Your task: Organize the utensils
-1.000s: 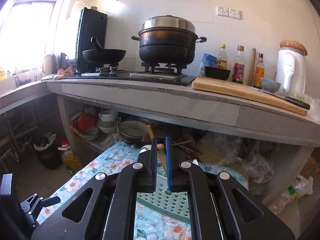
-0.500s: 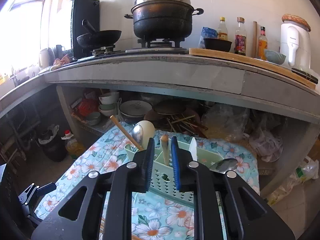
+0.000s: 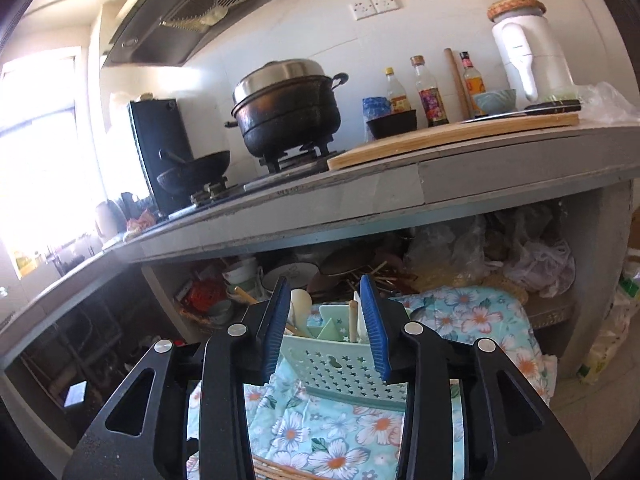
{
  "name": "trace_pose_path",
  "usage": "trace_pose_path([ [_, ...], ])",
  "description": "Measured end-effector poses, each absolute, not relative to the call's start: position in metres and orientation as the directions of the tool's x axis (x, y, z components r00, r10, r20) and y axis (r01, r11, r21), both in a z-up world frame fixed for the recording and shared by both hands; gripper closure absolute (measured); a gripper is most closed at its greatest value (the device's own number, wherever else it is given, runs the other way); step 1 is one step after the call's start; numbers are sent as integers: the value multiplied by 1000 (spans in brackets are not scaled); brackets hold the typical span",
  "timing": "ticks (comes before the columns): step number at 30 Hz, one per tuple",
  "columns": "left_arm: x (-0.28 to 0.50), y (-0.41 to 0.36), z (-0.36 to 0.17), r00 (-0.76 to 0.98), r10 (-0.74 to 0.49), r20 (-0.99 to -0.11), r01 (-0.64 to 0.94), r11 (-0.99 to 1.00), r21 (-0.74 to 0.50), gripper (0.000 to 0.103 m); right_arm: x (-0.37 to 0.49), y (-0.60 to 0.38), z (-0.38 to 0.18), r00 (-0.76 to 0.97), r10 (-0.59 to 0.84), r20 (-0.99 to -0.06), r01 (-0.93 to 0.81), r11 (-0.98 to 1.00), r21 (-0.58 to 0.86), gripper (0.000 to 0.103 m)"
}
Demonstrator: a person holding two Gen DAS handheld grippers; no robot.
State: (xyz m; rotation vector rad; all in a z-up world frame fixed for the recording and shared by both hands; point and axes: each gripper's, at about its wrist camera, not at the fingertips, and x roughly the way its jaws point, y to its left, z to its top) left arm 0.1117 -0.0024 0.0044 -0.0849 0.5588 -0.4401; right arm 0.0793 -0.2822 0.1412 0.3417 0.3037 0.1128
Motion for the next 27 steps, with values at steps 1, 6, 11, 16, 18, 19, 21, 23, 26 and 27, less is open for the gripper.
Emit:
trace_pose_path([
  [1,112,-2,4,754,-429,-498,383,903,-197,6,71,-286,138,949,162,-270,-55,929,365,67],
  [6,110,-4,0,726,-451,-519,424,888,-178,6,45,-292,101,903,180,-390,-2,910,415,57],
  [11,95,-28,-12,670,-463,-581,534,843,-56,6,39,-289,32,765,198,-612,114,894,433,55],
  [16,71,-71,-31,667,-419,-616,635,752,176,30,29,-294,-24,671,263,-693,205,833,515,55],
  [18,63,-89,-43,666,-392,-634,665,697,268,42,26,-296,-34,653,276,-705,224,819,529,55],
  [19,61,-96,-48,670,-378,-638,674,671,310,48,23,-295,-39,648,280,-708,232,813,534,55],
  [21,55,-110,-60,686,-347,-640,684,607,405,55,21,-298,-42,647,288,-706,239,803,546,55],
  [23,53,-122,-71,704,-316,-636,682,549,483,63,19,-301,-43,650,289,-703,239,800,550,55],
  [26,50,-135,-84,719,-281,-636,682,467,564,74,19,-307,-43,651,295,-700,243,792,560,55],
  [27,50,-138,-88,718,-276,-639,685,445,577,79,17,-310,-44,651,297,-698,244,789,564,55],
])
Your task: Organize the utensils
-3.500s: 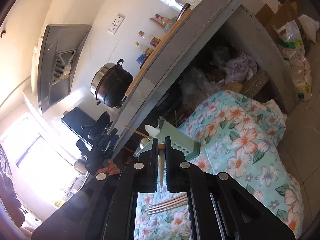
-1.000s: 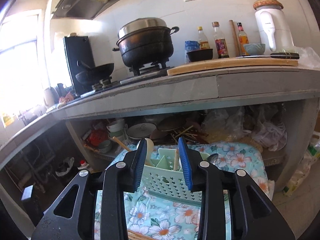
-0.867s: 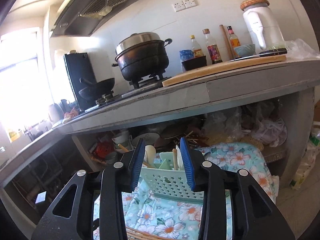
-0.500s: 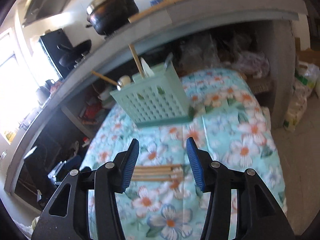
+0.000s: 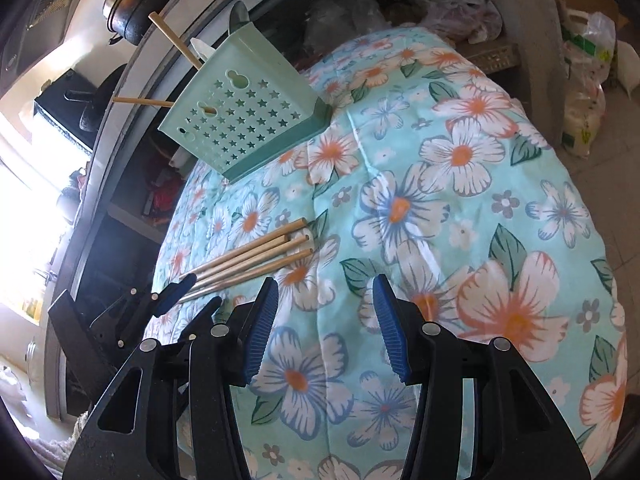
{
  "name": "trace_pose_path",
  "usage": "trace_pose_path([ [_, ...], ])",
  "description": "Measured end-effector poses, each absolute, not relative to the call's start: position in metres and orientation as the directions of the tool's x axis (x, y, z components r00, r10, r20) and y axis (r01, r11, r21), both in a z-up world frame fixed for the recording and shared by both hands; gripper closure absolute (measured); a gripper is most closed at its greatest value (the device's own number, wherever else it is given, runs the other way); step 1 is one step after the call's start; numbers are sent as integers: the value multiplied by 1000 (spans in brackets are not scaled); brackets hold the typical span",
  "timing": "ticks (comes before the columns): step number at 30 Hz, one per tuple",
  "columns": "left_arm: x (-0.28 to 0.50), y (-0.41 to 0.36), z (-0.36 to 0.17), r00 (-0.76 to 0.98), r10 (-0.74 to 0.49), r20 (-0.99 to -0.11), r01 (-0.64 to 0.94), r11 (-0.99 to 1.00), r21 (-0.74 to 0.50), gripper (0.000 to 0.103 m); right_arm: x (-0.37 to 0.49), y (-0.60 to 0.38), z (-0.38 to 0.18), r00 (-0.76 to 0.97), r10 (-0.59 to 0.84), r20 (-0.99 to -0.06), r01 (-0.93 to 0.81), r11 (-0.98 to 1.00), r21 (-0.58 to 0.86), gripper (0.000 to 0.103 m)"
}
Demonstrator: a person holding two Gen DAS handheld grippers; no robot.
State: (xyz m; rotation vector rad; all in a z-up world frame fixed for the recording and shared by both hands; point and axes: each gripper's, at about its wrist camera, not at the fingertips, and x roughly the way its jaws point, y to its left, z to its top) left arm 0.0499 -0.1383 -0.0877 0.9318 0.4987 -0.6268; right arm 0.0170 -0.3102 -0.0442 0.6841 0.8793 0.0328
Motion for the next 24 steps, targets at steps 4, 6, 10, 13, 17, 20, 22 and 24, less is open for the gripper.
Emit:
trace_pose_path([
  [4,52,-148,-96,731,-257,-632,677,386,626,87,15,-315,-49,651,308,-694,251,776,579,55],
  [6,53,-151,-98,741,-250,-623,668,361,651,90,14,-316,-51,651,313,-691,252,770,586,55],
  [10,50,-153,-99,748,-247,-616,663,322,676,92,13,-317,-50,654,316,-687,252,765,592,55],
  [13,44,-149,-98,737,-245,-630,675,315,667,92,12,-318,-50,657,319,-683,251,762,597,55],
  [17,35,-139,-91,710,-232,-664,700,325,635,91,11,-318,-48,660,321,-679,248,760,601,55],
  [20,29,-131,-84,675,-232,-701,729,355,585,88,11,-317,-45,664,317,-677,246,763,598,55],
  [22,26,-126,-78,641,-260,-722,756,375,536,87,9,-318,-44,669,314,-674,249,759,601,55],
  [24,22,-124,-69,600,-321,-732,790,384,479,84,8,-319,-43,673,309,-672,253,757,602,55],
])
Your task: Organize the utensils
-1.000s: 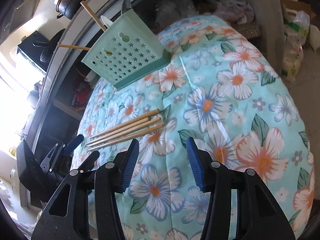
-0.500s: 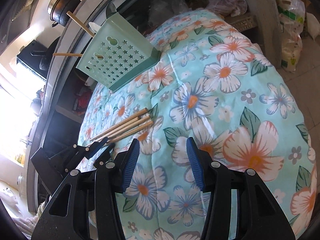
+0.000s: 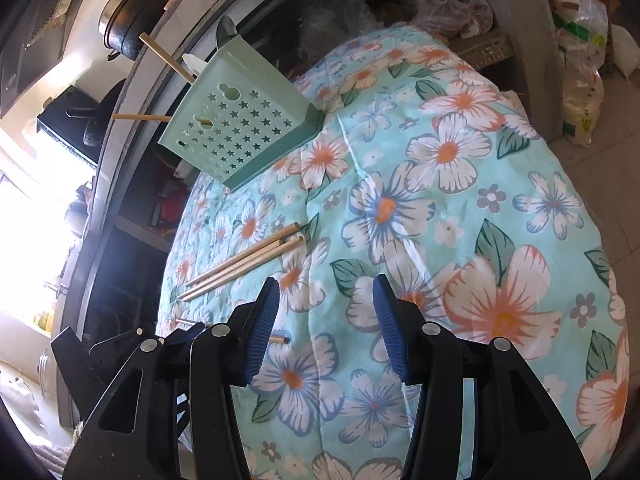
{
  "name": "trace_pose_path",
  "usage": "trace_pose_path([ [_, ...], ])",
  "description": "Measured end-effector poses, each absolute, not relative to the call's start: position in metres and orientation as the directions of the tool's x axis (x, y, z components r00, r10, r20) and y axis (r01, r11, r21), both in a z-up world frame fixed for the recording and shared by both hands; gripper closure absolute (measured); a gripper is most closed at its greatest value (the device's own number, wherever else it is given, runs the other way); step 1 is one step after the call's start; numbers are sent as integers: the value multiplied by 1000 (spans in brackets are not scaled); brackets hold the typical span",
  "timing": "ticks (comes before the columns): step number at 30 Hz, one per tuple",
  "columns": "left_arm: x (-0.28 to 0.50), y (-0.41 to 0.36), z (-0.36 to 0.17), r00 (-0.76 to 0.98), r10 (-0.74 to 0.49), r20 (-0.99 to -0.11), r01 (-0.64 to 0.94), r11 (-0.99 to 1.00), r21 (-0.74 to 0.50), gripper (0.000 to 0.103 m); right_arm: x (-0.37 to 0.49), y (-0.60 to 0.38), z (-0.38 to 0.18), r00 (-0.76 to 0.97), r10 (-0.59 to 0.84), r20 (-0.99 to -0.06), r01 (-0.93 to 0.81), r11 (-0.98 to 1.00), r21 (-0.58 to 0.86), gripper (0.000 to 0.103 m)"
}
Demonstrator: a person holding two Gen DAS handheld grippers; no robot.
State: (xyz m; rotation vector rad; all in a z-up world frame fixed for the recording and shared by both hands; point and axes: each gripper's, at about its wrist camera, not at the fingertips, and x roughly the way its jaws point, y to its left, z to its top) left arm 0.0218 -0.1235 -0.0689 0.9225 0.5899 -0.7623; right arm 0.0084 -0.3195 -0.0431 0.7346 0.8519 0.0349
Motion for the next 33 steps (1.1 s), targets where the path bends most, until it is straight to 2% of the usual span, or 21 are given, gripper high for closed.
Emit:
trace_pose_path([
  [1,18,-125,-67,595,-339,-728,794,386,469,77,7,-320,-43,676,307,-669,254,756,604,55],
  [4,12,-137,-63,594,-385,-706,801,366,474,69,5,-323,-42,682,303,-666,258,752,607,55],
  [14,14,-189,-82,565,-414,-714,824,230,519,68,0,-331,-42,688,307,-658,271,731,626,55],
  [17,18,-196,-84,552,-403,-730,833,219,508,71,-1,-333,-42,692,310,-652,270,726,632,55],
  [19,18,-199,-84,534,-400,-745,844,200,498,83,-1,-334,-42,694,311,-650,269,725,635,55],
  [20,17,-200,-85,529,-398,-749,847,190,497,86,0,-334,-42,693,311,-650,270,725,634,55],
  [27,8,-201,-82,589,-407,-698,803,192,565,89,-4,-335,-36,706,296,-644,273,725,633,55],
  [33,16,-189,-47,676,-431,-598,732,299,612,93,-10,-336,-27,734,297,-611,266,702,661,55],
])
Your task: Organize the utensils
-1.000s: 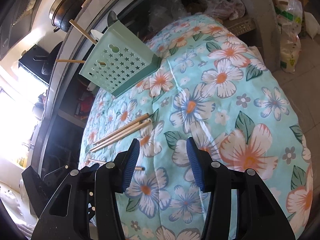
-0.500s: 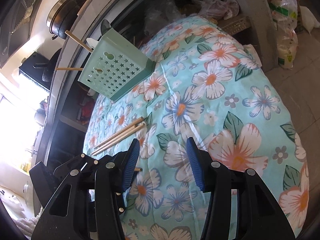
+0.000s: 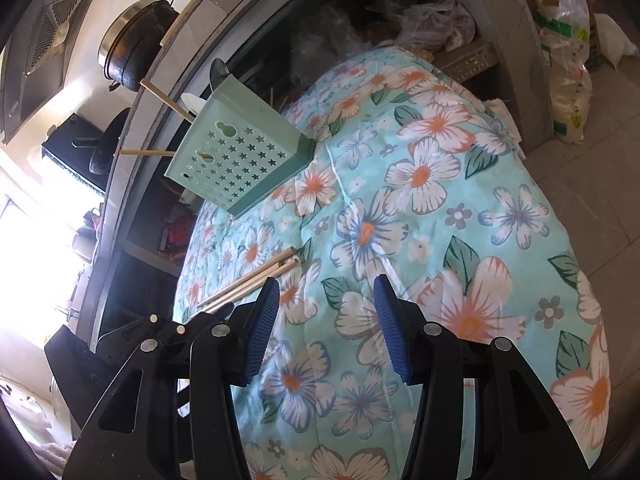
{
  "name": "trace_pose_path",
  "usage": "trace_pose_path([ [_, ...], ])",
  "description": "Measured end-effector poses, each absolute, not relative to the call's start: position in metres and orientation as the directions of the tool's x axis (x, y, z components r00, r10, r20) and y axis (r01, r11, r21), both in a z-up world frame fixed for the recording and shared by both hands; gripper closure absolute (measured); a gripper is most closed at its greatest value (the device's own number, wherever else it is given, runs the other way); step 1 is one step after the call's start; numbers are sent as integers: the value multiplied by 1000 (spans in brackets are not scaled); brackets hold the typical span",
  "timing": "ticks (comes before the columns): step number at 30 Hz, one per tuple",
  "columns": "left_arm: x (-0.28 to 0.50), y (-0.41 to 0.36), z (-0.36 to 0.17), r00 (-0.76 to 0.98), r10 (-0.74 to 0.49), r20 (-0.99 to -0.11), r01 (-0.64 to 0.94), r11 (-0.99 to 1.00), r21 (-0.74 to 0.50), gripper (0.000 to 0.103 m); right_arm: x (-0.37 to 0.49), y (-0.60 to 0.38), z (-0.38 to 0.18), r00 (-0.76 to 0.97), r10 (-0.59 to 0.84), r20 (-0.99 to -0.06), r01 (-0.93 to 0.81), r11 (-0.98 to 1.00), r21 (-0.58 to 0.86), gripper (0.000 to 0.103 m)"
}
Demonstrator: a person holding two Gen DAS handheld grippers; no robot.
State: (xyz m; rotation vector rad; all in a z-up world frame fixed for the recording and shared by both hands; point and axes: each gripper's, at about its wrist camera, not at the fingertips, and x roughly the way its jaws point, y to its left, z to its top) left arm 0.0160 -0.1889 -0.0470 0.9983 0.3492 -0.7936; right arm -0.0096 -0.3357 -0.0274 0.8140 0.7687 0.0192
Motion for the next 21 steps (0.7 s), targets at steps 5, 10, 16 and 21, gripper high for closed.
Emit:
trace_pose_path([
  [5,35,-162,-1,767,-422,-484,642,489,591,96,-3,-330,-21,755,337,-563,238,659,714,55],
  [10,59,-119,44,848,-355,-393,521,691,500,98,17,-314,-28,741,424,-521,220,579,785,58],
  [16,90,-38,89,882,-310,-355,403,887,226,98,47,-297,-47,702,472,-533,274,511,815,61],
  [21,101,27,114,881,-346,-324,351,935,-44,98,65,-294,-65,680,485,-550,346,450,823,63],
])
